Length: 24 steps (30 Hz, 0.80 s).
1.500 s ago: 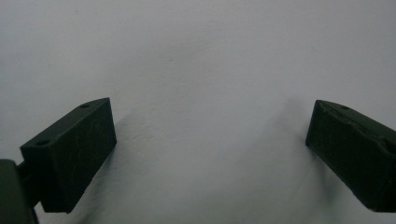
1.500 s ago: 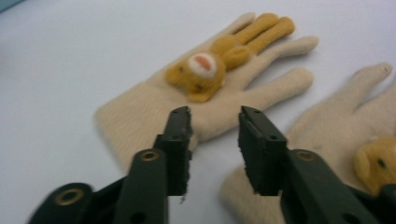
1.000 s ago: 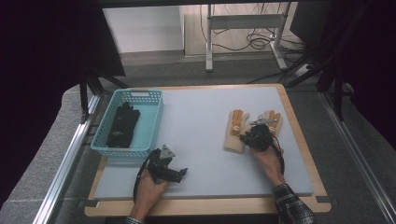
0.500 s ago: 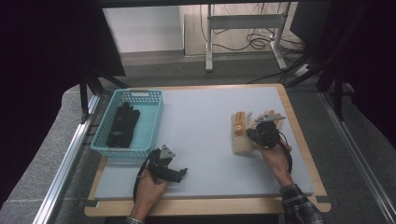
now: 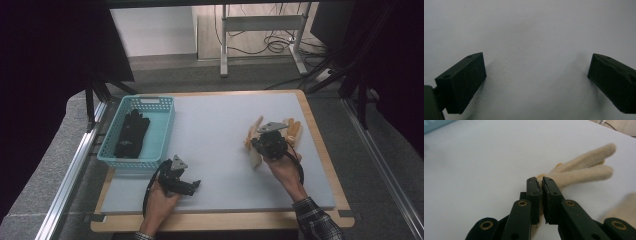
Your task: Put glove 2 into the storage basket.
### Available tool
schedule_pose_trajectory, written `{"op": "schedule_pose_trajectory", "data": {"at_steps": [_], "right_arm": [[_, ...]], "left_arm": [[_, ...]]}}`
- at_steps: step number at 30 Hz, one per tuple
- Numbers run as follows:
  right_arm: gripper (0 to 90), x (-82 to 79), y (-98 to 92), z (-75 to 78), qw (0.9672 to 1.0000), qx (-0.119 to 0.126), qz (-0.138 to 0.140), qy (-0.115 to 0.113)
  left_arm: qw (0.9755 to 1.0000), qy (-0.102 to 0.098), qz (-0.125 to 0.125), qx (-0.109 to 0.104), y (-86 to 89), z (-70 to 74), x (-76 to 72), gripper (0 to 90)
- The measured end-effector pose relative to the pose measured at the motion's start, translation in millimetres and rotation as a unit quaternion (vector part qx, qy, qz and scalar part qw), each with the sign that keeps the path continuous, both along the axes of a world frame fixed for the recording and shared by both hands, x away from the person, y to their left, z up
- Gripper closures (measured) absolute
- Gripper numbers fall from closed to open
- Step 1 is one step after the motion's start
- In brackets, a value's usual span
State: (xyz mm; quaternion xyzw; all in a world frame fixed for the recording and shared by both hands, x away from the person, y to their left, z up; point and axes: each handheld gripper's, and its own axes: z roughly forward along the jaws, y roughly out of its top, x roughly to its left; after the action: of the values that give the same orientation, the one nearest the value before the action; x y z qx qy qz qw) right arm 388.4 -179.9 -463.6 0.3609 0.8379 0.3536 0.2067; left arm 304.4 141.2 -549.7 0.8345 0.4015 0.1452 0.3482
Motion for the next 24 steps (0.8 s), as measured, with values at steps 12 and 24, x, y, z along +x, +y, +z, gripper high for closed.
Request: {"op": "schedule_pose_trajectory", "data": {"at_steps": [12, 24], "right_arm": [[57.8, 19.1, 19.8, -8.2, 0.9992, 0.014, 0.035, 0.013], [30.2, 46.0, 35.6, -59.2, 0.9948, -0.050, 0.087, 0.015]], "left_arm": [[1.0000, 0.001, 0.001, -0.002, -0.2, -0.2, -0.1, 2.0], [1.0000, 0.001, 0.001, -0.001, -0.1, -0.1, -0.2, 2.0]]}}
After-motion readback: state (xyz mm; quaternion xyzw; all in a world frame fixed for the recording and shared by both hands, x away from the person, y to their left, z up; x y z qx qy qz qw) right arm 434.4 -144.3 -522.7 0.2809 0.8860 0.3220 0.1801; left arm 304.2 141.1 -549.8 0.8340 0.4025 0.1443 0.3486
